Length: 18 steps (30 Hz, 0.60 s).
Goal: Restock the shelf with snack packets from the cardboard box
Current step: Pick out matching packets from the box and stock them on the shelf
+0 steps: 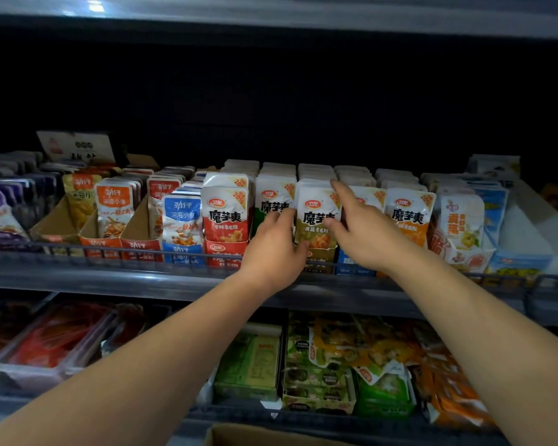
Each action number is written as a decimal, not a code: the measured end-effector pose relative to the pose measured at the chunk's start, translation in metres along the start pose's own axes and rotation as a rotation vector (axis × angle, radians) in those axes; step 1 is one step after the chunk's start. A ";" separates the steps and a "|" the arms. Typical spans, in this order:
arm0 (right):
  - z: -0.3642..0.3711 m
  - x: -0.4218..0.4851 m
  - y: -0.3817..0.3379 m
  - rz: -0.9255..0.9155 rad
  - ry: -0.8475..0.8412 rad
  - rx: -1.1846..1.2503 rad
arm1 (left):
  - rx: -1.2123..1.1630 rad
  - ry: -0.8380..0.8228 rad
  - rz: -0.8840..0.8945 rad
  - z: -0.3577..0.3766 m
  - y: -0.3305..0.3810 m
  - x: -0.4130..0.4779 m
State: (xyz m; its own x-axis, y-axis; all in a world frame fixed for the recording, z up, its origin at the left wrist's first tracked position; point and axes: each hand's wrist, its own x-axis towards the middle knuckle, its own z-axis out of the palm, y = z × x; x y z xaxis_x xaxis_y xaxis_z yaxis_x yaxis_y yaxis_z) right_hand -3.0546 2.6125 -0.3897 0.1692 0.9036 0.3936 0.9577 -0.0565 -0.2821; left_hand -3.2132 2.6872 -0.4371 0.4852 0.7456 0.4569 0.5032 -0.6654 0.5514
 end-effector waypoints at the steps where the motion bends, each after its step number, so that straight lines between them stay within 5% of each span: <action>1: -0.001 -0.002 -0.001 0.008 0.020 0.005 | 0.000 0.002 -0.001 0.000 0.000 0.000; 10: 0.004 -0.051 0.005 0.074 0.211 0.203 | -0.048 0.171 0.018 -0.020 0.004 -0.028; 18: 0.073 -0.147 -0.001 0.074 0.032 0.321 | -0.192 0.152 -0.139 -0.014 -0.057 -0.121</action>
State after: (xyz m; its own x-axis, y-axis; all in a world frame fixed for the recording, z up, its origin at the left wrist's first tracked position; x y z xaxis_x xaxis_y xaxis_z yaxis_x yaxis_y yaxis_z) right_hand -3.0972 2.5109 -0.5107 0.2482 0.8878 0.3875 0.8212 0.0193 -0.5703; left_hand -3.3105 2.6350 -0.5142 0.3010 0.8362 0.4585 0.4056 -0.5474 0.7320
